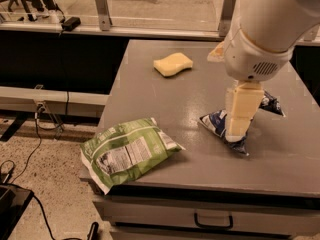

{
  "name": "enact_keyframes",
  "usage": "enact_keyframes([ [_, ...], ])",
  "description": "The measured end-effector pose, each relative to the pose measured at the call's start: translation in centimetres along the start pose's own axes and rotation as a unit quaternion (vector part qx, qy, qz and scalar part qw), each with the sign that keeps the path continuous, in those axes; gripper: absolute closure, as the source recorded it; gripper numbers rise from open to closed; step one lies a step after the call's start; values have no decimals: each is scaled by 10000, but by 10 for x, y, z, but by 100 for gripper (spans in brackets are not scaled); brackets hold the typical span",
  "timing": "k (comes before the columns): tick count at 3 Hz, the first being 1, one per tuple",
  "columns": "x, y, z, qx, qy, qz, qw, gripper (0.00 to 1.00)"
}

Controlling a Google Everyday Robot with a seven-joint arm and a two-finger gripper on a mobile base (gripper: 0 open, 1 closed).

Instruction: Pick green jalapeno chip bag

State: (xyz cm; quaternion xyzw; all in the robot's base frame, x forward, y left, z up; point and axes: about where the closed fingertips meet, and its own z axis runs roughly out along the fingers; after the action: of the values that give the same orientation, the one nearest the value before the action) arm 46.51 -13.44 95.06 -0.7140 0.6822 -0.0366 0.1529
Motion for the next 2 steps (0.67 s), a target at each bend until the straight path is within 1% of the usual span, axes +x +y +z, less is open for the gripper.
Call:
enact_keyframes([
  [1,-38,0,32,-246,-93,-715,9971,0],
  [2,-69,7,56,-453,-224,-1333,9898,0],
])
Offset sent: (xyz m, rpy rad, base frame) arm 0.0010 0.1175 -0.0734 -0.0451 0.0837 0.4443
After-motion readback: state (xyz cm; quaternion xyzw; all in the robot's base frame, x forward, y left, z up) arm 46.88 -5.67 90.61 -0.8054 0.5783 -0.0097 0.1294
